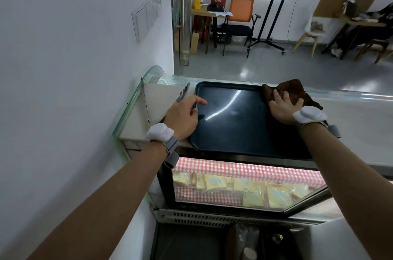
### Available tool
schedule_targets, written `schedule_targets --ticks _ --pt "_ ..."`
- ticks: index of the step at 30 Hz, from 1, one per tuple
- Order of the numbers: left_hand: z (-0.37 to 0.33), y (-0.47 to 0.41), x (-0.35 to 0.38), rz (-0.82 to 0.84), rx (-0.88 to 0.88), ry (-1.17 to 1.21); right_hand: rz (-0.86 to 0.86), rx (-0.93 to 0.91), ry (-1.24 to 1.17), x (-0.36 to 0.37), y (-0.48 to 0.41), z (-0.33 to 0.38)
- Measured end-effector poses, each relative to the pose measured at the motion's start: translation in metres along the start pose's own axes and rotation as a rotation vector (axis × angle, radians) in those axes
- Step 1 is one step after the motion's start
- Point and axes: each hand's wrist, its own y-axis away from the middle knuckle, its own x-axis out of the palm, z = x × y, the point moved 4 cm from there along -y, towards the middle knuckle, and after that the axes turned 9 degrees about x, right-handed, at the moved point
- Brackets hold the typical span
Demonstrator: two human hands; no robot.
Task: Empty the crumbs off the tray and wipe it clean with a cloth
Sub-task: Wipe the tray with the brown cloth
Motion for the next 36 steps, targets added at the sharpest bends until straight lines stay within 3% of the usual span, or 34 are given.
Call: schedule_targets --ticks 19,36 --pt "-0.002 0.001 0.0 -0.043 -0.005 -0.062 -0.019 -0.424 0.063 0.049 0.105 0.18" --pt "-0.009 0.005 -0.004 -0.001 -0.04 -0.052 0.014 -0.507 0.07 0.05 0.122 0.149"
